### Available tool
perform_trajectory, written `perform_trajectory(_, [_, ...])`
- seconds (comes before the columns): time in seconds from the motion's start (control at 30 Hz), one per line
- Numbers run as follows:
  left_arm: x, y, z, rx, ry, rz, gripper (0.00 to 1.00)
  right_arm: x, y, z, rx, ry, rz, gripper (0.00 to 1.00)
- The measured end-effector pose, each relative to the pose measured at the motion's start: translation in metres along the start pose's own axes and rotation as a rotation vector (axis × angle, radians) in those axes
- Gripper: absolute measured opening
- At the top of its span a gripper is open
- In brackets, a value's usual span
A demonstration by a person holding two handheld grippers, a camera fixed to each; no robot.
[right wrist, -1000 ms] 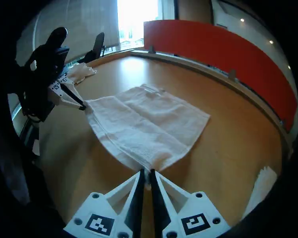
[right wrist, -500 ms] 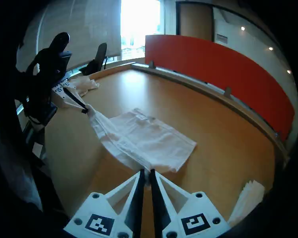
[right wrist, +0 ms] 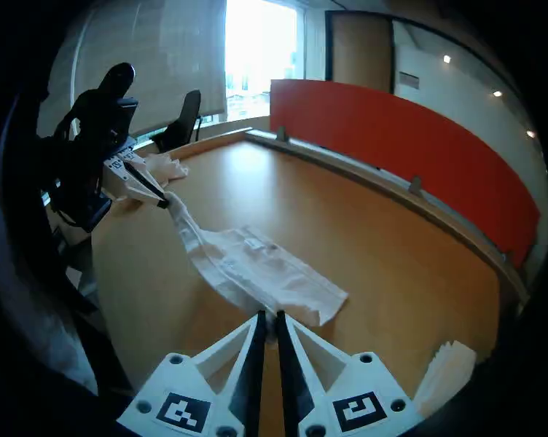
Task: Fold towel
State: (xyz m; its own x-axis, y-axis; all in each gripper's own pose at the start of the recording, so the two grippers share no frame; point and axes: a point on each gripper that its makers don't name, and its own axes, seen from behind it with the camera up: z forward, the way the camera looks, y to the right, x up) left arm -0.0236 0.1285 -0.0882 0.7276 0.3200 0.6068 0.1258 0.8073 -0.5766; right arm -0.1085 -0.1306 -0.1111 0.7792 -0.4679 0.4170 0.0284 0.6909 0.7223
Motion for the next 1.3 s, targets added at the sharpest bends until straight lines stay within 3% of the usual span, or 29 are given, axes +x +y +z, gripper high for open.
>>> perform_trajectory(0.27, [0.004,0.006,-0.009,-0.015,0.003,-0.007,0.07,0.003,0.000,-0.008,0.002,0.002,0.000,0.11])
perform_trajectory(0.7, [0.002,0.004,-0.003,-0.014,-0.001,-0.028,0.06,0.001,0.002,-0.001,0.006,-0.013,-0.009,0.11])
perform_trajectory(0.97, [-0.002,-0.001,0.010,-0.008,-0.009,-0.056,0.07,-0.007,0.009,0.012,0.010,-0.046,-0.018,0.11])
perform_trajectory(1.3, [-0.012,-0.015,0.040,0.018,-0.028,-0.069,0.06,-0.023,0.022,0.041,0.009,-0.100,-0.034,0.11])
